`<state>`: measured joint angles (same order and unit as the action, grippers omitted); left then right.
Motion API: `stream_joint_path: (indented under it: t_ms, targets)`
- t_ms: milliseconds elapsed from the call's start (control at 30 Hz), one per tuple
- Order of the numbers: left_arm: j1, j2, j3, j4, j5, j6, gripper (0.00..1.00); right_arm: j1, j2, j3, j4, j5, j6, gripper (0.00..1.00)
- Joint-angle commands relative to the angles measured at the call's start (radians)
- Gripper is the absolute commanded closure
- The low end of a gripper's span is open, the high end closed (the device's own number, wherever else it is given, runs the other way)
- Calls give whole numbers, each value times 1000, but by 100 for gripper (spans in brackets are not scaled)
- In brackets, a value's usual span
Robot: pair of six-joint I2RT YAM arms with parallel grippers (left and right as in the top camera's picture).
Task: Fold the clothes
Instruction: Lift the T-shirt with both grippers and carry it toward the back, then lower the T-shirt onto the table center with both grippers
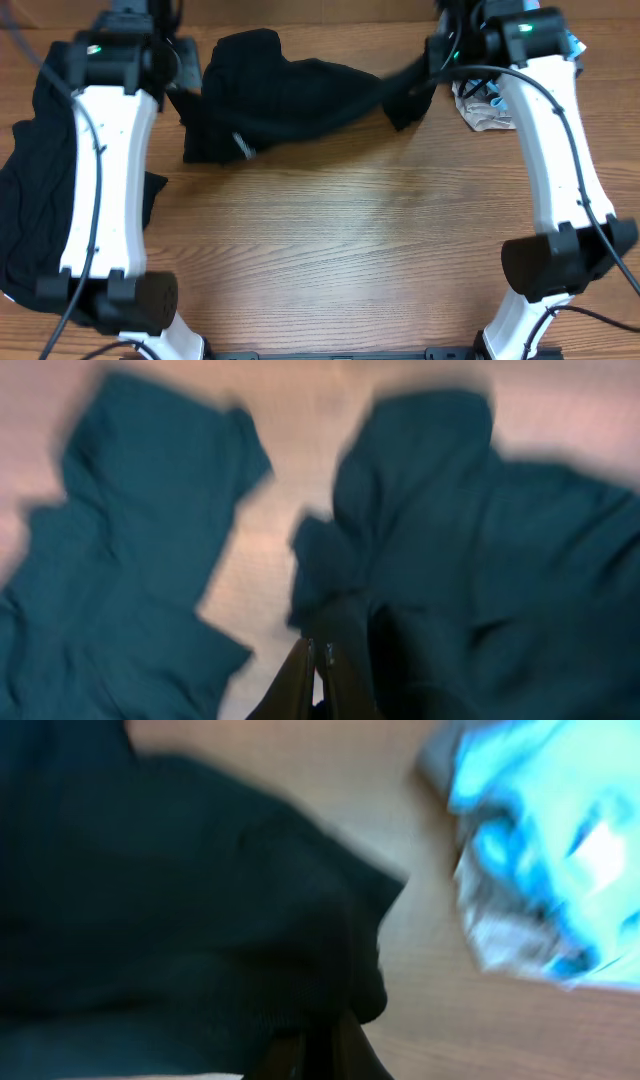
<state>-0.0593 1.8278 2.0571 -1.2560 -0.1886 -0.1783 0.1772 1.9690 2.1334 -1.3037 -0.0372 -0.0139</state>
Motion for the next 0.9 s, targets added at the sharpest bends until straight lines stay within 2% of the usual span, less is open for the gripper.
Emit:
stream_joint_path:
  t_ms: [0,133,267,667,767,867]
  targets:
    - [-6,10,-37,-37,52,-28,96,-5,-29,-27,-28,-55,18,96]
    - [-6,2,-39,-109,72,-28,96,-5,-43,-27,-101,-105,39,96]
    - [-9,-7,-39,-187,197,-28,96,-5,-63,-27,-203,-122,84,96]
    - [-50,-65,-48,-425,182,-35,95,-4,-185,-34,-390,-114,212,96]
    - [-78,-129,-85,-425,171,-63,95,-1,-259,-98,-390,-96,267,96]
    - [-99,-211,-169,-404,152,-111,96,-1,-362,-239,-381,-62,323,96]
